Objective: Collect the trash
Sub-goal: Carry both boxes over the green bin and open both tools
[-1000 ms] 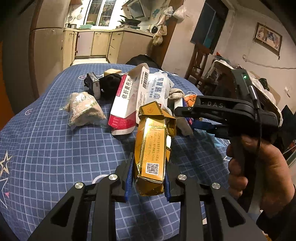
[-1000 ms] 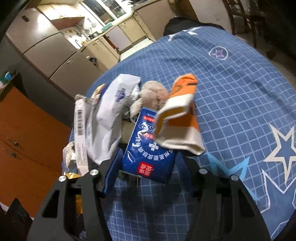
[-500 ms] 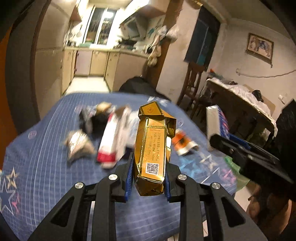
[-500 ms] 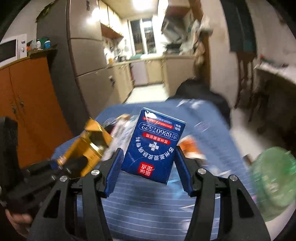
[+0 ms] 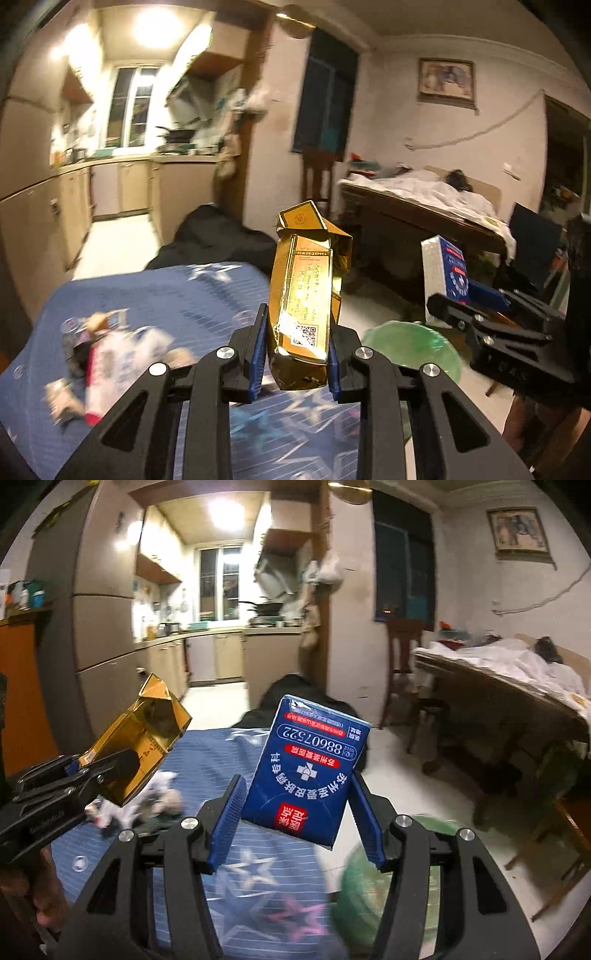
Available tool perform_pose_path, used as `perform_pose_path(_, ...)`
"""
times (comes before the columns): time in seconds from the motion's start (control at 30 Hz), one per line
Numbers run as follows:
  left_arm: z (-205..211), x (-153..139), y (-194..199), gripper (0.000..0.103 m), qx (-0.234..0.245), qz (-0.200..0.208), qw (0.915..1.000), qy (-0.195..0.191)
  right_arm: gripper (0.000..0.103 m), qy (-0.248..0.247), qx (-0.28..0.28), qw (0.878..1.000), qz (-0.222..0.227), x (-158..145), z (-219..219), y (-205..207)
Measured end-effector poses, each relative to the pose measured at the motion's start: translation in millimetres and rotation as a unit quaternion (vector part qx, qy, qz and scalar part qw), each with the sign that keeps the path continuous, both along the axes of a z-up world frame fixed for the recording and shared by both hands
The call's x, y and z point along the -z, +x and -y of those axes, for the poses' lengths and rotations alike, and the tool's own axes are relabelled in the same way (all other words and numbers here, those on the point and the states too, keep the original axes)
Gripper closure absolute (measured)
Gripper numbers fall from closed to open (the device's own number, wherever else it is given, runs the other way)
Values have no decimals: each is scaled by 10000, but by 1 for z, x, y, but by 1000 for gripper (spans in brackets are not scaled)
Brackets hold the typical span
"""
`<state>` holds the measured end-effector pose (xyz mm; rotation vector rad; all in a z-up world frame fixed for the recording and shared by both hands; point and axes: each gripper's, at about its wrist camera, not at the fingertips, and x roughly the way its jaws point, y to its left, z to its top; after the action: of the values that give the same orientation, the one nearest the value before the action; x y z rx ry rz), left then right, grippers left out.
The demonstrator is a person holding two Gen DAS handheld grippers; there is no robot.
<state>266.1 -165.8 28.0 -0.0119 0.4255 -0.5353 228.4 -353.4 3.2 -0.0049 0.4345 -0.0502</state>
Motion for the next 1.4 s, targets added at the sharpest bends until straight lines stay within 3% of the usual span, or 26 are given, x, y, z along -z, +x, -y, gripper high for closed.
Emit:
perform_pose_path(0.13, 60, -3, 15, 75, 340, -82, 9994, 60, 48, -14, 366, 9993, -120, -6, 46, 7)
perform_pose_path(0.33, 144, 15, 50, 75, 685, -332, 9969, 187, 48, 66, 807, 9958, -425, -5, 106, 16)
perform_pose_path(0.5, 207, 39, 77, 75, 1063, -644, 9915, 396, 48, 363, 885, 9902, -1018, 14, 146, 33)
perform_pose_path(0.77, 268, 92, 117, 75, 1418, -1388, 9779, 652, 49, 782, 893, 9729, -1982, 63, 182, 59)
perform_pose_path(0.97, 310, 133, 143, 75, 1451, -1713, 9699, 948, 60, 890, 900, 9683, -2154, 83, 192, 62)
perform_pose_path(1.13, 339, 167, 155, 74, 1573, -1891, 9605, 1300, 60, 951, 942, 9683, -2111, 90, 208, 61)
perform_pose_path(1.17, 335, 171, 155, 73, 1554, -1856, 9608, 1350, 60, 983, 930, 9685, -2093, 93, 210, 60)
perform_pose_path(1.3, 337, 176, 160, 38, 1400, -1780, 9650, 1319, 60, 1042, 902, 9693, -2038, 99, 223, 58)
perform_pose_path(1.4, 328, 175, 162, 36, 1374, -1776, 9664, 1250, 60, 1024, 881, 9697, -2036, 99, 224, 56)
